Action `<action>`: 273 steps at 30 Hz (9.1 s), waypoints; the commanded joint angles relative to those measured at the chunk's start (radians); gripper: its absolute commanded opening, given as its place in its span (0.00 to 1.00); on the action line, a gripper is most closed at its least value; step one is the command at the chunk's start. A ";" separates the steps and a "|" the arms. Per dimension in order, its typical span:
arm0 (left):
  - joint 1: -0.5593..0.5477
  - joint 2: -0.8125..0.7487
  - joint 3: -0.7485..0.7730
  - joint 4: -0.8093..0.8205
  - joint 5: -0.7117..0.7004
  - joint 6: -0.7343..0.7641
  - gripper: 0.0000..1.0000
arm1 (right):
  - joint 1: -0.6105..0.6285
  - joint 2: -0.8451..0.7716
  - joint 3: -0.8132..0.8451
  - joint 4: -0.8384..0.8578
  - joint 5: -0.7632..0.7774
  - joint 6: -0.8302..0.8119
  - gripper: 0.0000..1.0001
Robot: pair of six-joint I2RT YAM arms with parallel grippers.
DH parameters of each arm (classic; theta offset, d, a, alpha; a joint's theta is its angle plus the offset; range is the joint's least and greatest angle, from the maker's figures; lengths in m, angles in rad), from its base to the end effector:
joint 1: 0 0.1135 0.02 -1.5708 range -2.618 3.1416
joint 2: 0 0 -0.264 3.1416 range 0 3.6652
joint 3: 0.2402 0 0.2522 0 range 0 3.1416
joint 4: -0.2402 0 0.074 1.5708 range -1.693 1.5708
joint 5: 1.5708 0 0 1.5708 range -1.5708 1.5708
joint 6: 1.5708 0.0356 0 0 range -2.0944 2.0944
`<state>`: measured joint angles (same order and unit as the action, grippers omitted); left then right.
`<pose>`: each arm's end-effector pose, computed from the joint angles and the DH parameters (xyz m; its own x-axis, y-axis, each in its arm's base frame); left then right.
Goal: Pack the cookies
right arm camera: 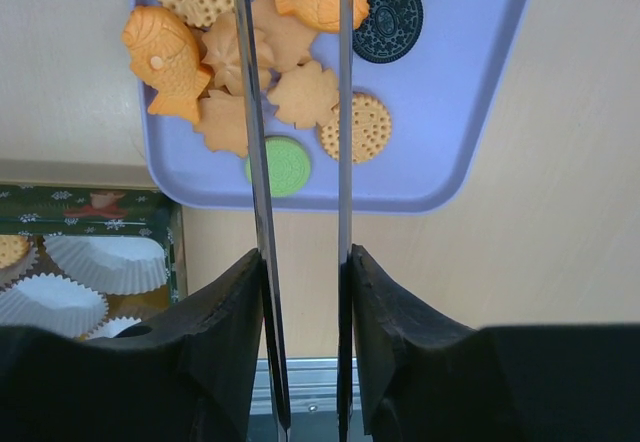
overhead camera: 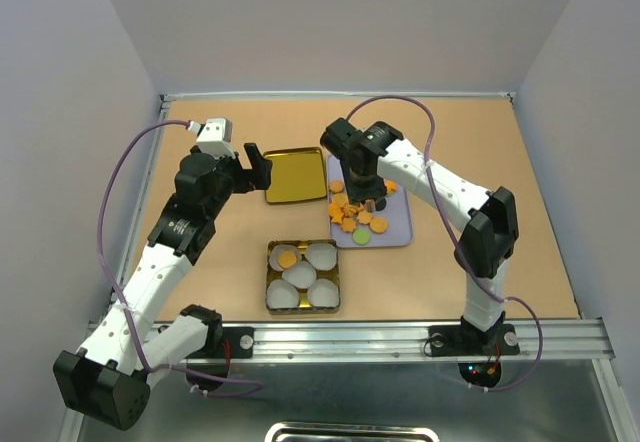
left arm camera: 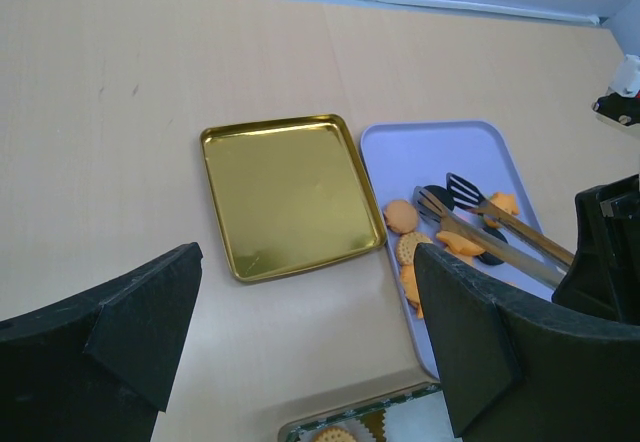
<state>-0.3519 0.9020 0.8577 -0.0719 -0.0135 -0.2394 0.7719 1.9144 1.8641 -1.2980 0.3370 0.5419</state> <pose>0.1997 -0.0728 0.3570 -0.1845 -0.1848 -0.9653 0.2968 0.9258 -0.2340 0.2808 0.2569 0.3047 -0.9113 -0.2078 -0.3554 -0.1587 0.9739 -0.1625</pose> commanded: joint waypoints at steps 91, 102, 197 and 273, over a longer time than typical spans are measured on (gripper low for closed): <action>-0.002 0.005 -0.031 0.116 0.063 -0.078 0.99 | 0.294 -0.496 -0.401 0.117 -0.305 0.116 0.45; -0.002 0.011 -0.023 0.116 0.070 -0.075 0.99 | 0.294 -0.476 -0.326 0.057 -0.276 0.105 0.48; -0.009 -0.029 -0.052 0.107 0.066 -0.024 0.99 | -0.134 -0.241 -0.244 0.072 -0.079 0.204 0.34; -0.009 -0.089 0.037 -0.039 0.052 -0.086 0.99 | 0.652 -0.377 -0.296 0.103 -0.056 0.440 0.31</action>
<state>-0.3542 0.8299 0.8837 -0.1341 0.0223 -0.3202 1.4212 1.5414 1.5543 -1.2430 0.2131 0.9310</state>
